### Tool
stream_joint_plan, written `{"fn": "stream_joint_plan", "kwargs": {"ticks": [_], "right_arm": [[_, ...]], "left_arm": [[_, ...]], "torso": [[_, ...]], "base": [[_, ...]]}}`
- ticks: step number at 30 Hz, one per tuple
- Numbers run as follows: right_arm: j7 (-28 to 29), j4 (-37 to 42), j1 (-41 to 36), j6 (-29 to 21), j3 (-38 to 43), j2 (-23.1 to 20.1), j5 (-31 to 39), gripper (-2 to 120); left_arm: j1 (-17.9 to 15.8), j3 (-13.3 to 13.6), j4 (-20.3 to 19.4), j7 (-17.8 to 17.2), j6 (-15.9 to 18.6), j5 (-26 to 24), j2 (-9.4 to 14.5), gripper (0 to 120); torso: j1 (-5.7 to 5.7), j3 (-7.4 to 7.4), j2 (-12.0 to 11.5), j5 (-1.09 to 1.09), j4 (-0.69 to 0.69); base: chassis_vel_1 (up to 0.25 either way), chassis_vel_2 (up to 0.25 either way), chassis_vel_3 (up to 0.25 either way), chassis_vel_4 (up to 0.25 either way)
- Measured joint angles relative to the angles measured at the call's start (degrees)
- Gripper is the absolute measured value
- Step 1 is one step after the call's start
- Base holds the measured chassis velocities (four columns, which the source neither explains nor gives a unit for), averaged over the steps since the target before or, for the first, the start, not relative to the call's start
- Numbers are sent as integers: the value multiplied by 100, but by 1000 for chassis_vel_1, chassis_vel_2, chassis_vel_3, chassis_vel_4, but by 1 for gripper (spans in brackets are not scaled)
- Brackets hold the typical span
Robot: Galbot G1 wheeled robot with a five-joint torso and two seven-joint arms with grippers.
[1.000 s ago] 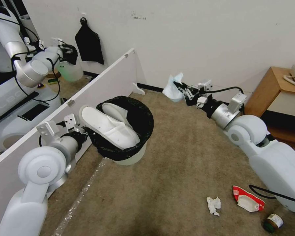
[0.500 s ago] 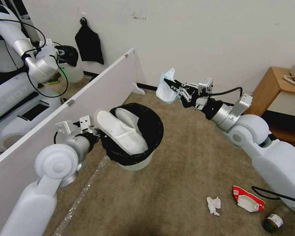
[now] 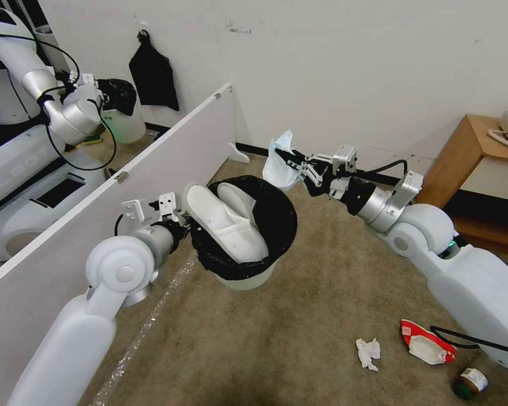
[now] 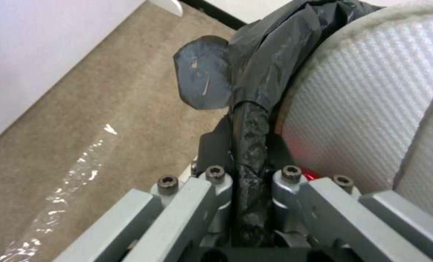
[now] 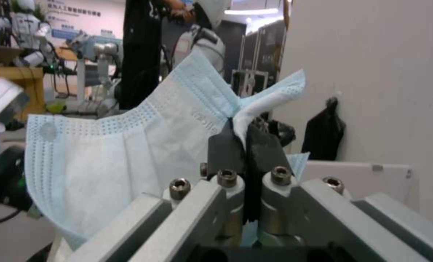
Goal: Pick up the trash bin, then pick up the garbage from the floor and place it into the trash bin.
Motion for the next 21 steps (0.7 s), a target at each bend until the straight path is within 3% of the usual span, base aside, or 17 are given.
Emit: {"fn": "stream_joint_plan", "kwargs": {"ticks": [9, 18, 21], "right_arm": [[-14, -61, -142, 49, -177, -88, -144, 0], [60, -91, -208, 26, -318, -136, -249, 0], [147, -116, -210, -42, -381, -142, -263, 9]], "left_arm": [[-356, 331, 190, 21, -35, 39, -162, 4], [-459, 399, 211, 18, -49, 37, -213, 4], [-429, 378, 200, 18, -51, 37, -213, 4]], "torso": [[0, 0, 0, 0, 0], [0, 0, 0, 0, 0], [0, 0, 0, 0, 0]], "base": [[0, 0, 0, 0], [0, 0, 0, 0], [0, 0, 0, 0]]}}
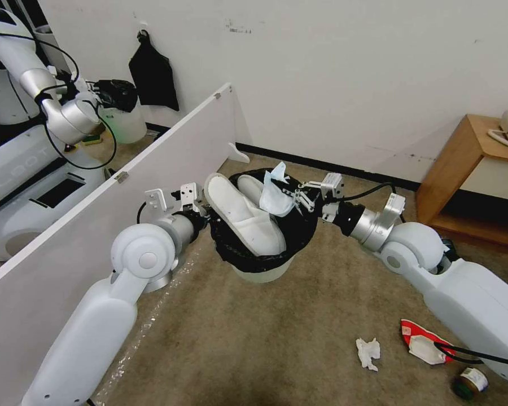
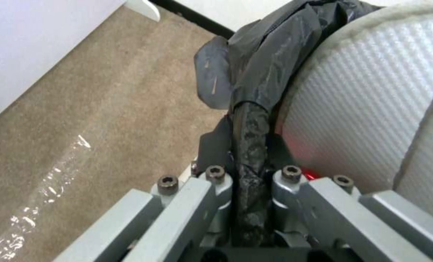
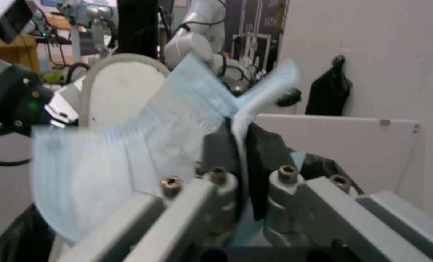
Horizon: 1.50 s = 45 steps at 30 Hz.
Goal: Pick up the trash bin, then pick up the garbage from the floor and place it into the trash bin.
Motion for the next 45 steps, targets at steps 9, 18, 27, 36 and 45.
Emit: {"fn": "stream_joint_plan", "kwargs": {"ticks": [9, 18, 27, 36, 45], "right_arm": [[129, -6, 39, -37, -118, 35, 3, 40], [170, -18, 91, -45, -152, 63, 19, 69], [203, -29, 204, -45, -31, 175, 80, 99], [665, 90, 401, -261, 746, 349, 312, 100], [2836, 169, 407, -1292, 1173, 495, 482, 100]], "left_arm": [[68, -45, -59, 0, -2, -3, 18, 4], [108, -89, -77, 0, -2, -9, 50, 4], [187, -250, -73, -26, -5, 20, 3, 4], [434, -631, -219, -83, -7, 109, -45, 4], [637, -874, -394, -54, -42, 153, -21, 4]], "torso": [[0, 0, 0, -1, 0], [0, 0, 0, -1, 0], [0, 0, 0, 0, 0], [0, -1, 0, -1, 0], [0, -1, 0, 0, 1]], "base": [[0, 0, 0, 0], [0, 0, 0, 0], [0, 0, 0, 0], [0, 0, 0, 0], [0, 0, 0, 0]]}}
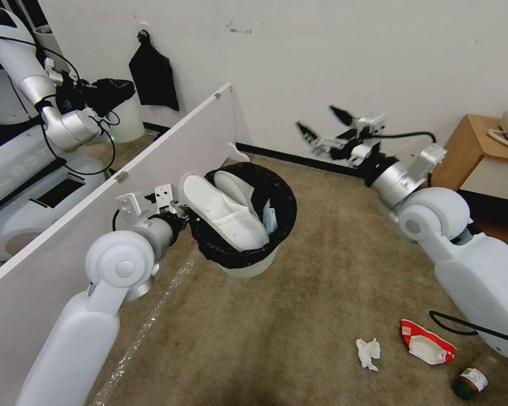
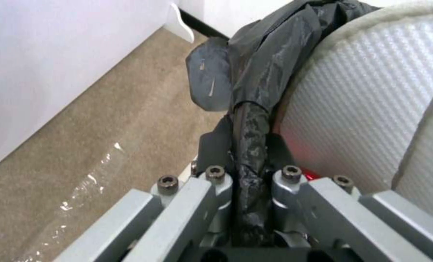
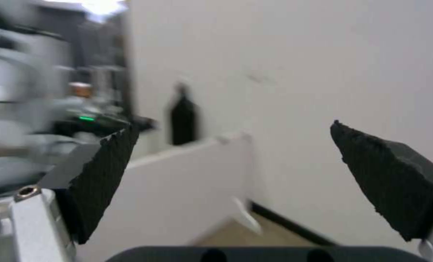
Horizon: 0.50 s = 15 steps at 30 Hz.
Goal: Pick up the trash bin, then pick up the garbage from the floor and place it into the trash bin.
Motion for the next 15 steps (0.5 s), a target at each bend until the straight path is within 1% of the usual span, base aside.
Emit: {"fn": "stream_joint_plan", "kwargs": {"ticks": [1, 2, 3, 4, 6, 7, 8, 10, 15], "right_arm": [[434, 36, -23, -277, 38, 12, 87, 100], [434, 36, -23, -277, 38, 12, 87, 100], [891, 70, -60, -567, 69, 15, 182, 100], [1098, 94, -86, -699, 84, 15, 225, 100], [1172, 109, -103, -764, 97, 13, 243, 100], [1328, 162, -139, -929, 133, 7, 292, 100], [1328, 162, -139, -929, 133, 7, 292, 100], [1489, 233, -153, -1107, 157, 4, 409, 100], [1545, 254, -141, -1196, 182, 2, 467, 100]], "left_arm": [[39, -32, -28, 27, -13, 26, 2, 4], [39, -32, -28, 27, -13, 26, 2, 4], [80, -60, -57, 53, -20, 46, 5, 4], [108, -74, -80, 63, -23, 58, 5, 4], [120, -80, -91, 65, -24, 62, 5, 4], [147, -89, -121, 65, -25, 71, 1, 4], [147, -89, -121, 65, -25, 71, 1, 4], [170, -92, -168, 64, -25, 76, -1, 4], [176, -96, -197, 50, -27, 80, -1, 4]], "torso": [[0, 0, -1, 0, 0], [0, 0, -1, 0, 0], [0, 0, 0, 0, -1], [0, 0, 0, 0, -1], [0, 0, 0, 1, -1], [0, 0, 0, 0, -1], [0, 0, 0, 0, -1], [0, 0, 0, 0, 0], [0, 0, 0, 0, 0]], "base": [[0, 0, 0, 0], [0, 0, 0, 0], [0, 0, 0, 0], [0, 0, 0, 0], [0, 0, 0, 0], [0, 0, 0, 0], [0, 0, 0, 0], [0, 0, 0, 0], [0, 0, 0, 0]]}}
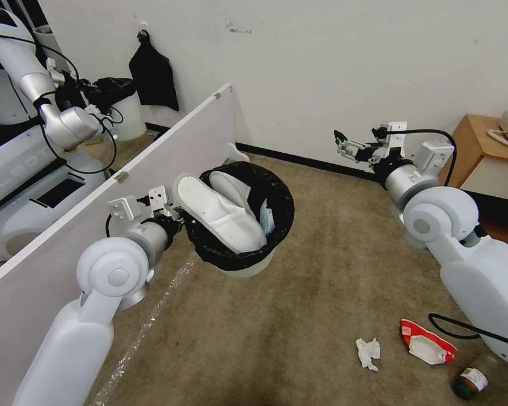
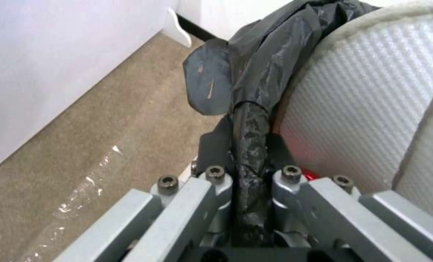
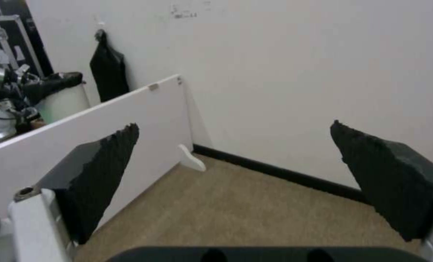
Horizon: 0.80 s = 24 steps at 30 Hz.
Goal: Pick up the trash bin, then pick up the garbage from the floor and place it into the trash bin.
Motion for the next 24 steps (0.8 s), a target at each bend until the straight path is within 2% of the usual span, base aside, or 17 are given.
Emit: {"fn": "stream_joint_plan", "kwargs": {"ticks": [5, 10, 16, 24], "right_arm": [[-2, 0, -3, -1, 16, -19, 4, 100], [-46, -2, -27, 13, 26, -21, -11, 100], [-69, -21, -26, 30, 26, -8, -31, 100], [-104, -31, -25, 47, 26, -8, -48, 100]], "left_arm": [[17, -14, -14, -12, -16, -5, 0, 4], [21, -19, -21, -26, -27, -24, -9, 4], [20, -19, -21, -29, -31, -25, -11, 4], [17, -19, -20, -30, -31, -15, -9, 4]], "torso": [[0, 1, 0, 0, 1], [0, 1, 0, 0, -5], [0, 1, 0, 0, 2], [0, 1, 0, 0, 0]], "base": [[0, 0, 0, 0], [0, 0, 0, 0], [0, 0, 0, 0], [0, 0, 0, 0]]}}
